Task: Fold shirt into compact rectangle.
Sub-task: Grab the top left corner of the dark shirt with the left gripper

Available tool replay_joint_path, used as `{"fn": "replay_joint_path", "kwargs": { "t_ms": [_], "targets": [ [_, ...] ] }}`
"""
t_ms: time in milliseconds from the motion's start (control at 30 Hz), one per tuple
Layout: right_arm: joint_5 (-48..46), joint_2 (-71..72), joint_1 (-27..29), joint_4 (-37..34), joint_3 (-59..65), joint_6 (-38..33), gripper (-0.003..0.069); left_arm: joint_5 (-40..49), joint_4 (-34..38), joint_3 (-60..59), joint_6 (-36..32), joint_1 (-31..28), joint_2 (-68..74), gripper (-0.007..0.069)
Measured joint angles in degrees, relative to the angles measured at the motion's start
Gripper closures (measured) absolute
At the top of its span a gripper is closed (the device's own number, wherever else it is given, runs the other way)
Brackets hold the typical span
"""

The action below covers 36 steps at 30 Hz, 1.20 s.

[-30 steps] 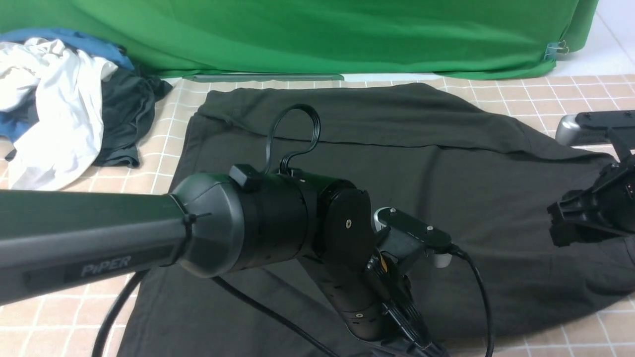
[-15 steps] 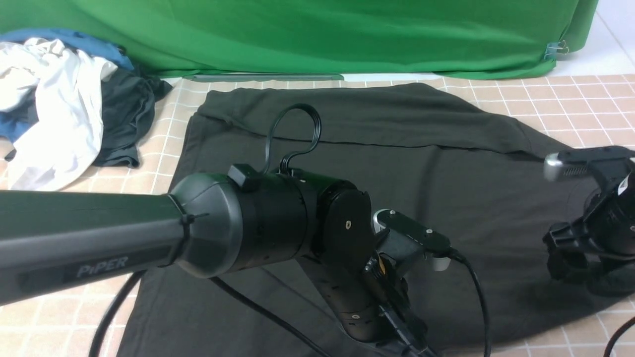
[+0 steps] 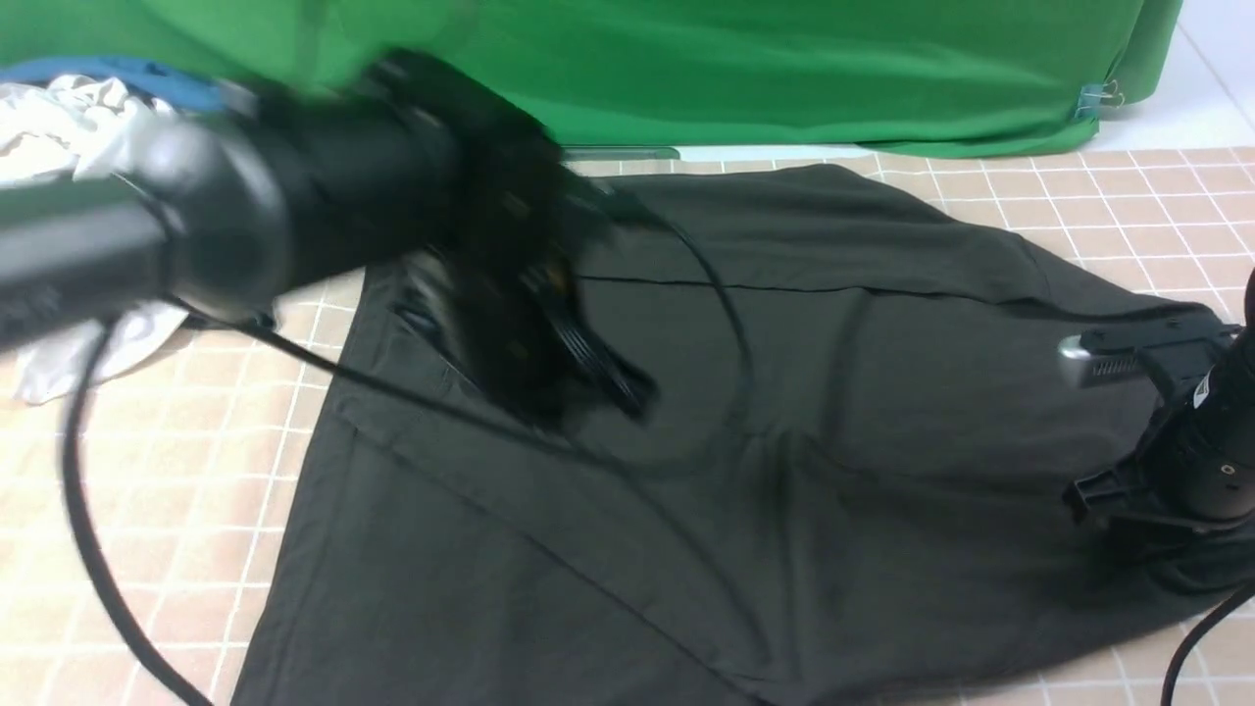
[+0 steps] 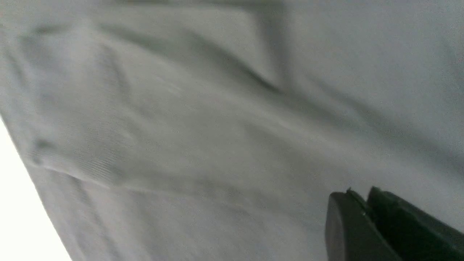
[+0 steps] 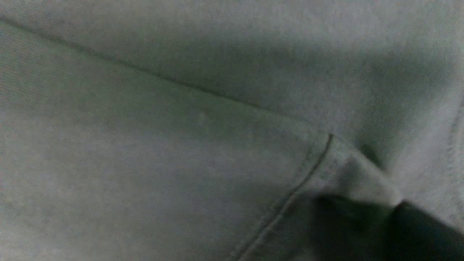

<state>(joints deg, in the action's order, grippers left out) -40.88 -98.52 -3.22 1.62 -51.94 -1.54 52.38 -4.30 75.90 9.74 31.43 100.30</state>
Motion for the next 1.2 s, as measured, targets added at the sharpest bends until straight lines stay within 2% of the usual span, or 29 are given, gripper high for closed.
{"fn": "replay_joint_path", "kwargs": {
  "t_ms": [67, 267, 500, 633, 700, 800, 833, 867, 900, 1000, 1067, 1167, 1200],
  "targets": [
    [0.2, 0.0, 0.0, 0.1, -0.1, -0.1, 0.0574, -2.0, 0.6, 0.0, -0.7, -4.1, 0.0, 0.0608],
    [0.7, 1.4, 0.0, 1.9, -1.3, 0.6, 0.0575, -2.8, 0.8, 0.1, -1.1, -12.8, 0.0, 0.0606],
    [0.2, 2.2, 0.1, 3.5, -2.6, 3.1, 0.0551, -2.8, 0.8, 0.1, -1.4, -14.9, 0.0, 0.0606],
    [-2.3, 2.1, 0.1, 4.1, -2.6, 4.2, 0.0431, -3.3, 1.3, 0.1, -2.0, -14.9, 0.0, 0.0603],
    [-4.0, 2.1, 0.2, 4.2, -2.6, 4.4, 0.033, -4.5, 1.3, 0.1, -2.2, -14.9, 0.0, 0.0599],
    [-7.6, 2.1, 0.2, 4.3, -3.0, 4.4, 0.02, -7.4, 1.0, 0.6, -2.2, -14.9, 0.0, 0.0555],
    [-8.0, 2.1, 0.2, 4.3, -3.1, 4.4, 0.02, -7.7, 1.0, 0.8, -2.3, -14.9, 0.0, 0.055],
    [-11.1, 2.2, 0.2, 4.3, -3.9, 4.4, 0.0146, -8.7, 0.8, 2.3, -2.2, -14.9, 0.3, 0.0517],
    [-12.7, 2.3, 0.2, 4.3, -4.4, 4.4, 0.0134, -8.8, 0.7, 3.4, -2.2, -14.9, 0.7, 0.0498],
    [-17.9, 4.3, 0.2, 4.1, -6.2, 4.4, 0.0154, -8.8, 1.1, 9.3, -1.1, -15.9, 3.3, 0.0424],
    [-19.8, 6.8, 0.2, 3.9, -6.6, 4.3, 0.0204, -8.3, 2.4, 13.6, -0.9, -17.1, 6.0, 0.037],
    [-22.2, 13.0, 0.2, 3.7, -6.6, 3.5, 0.034, -7.3, 3.6, 19.1, -0.9, -18.7, 10.5, 0.029],
    [-22.2, 13.5, 0.2, 3.6, -6.6, 3.3, 0.0351, -7.2, 3.7, 19.8, -0.9, -18.9, 11.2, 0.0285]
  ]
}}
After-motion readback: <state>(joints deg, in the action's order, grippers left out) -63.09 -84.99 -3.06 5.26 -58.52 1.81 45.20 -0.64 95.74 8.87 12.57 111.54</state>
